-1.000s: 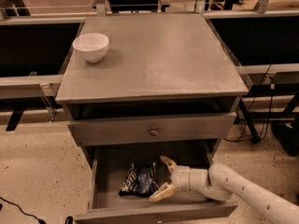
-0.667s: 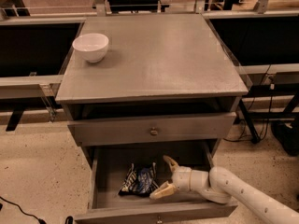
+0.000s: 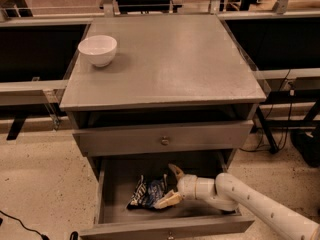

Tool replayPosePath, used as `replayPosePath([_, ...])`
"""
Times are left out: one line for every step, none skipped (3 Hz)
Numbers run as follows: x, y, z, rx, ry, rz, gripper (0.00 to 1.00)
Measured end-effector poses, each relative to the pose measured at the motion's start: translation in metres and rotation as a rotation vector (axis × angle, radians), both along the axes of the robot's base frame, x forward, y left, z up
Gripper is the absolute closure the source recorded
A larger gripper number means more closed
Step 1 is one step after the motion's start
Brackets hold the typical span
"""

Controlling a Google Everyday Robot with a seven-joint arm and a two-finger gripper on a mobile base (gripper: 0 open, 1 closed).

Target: Pick blue chip bag from middle drawer and place on counter

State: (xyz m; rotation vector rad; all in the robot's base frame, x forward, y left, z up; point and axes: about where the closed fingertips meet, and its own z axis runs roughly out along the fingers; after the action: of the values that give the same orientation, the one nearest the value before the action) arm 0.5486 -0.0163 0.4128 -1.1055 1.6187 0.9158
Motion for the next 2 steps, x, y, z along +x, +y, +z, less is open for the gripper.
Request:
replayPosePath([0.0097,0.0131,-0.0051,0.021,0.005,0.015,0.18])
replayPosePath([0.0156,0.0186,-0.0100,0.043,0.014,-0.003,0.41])
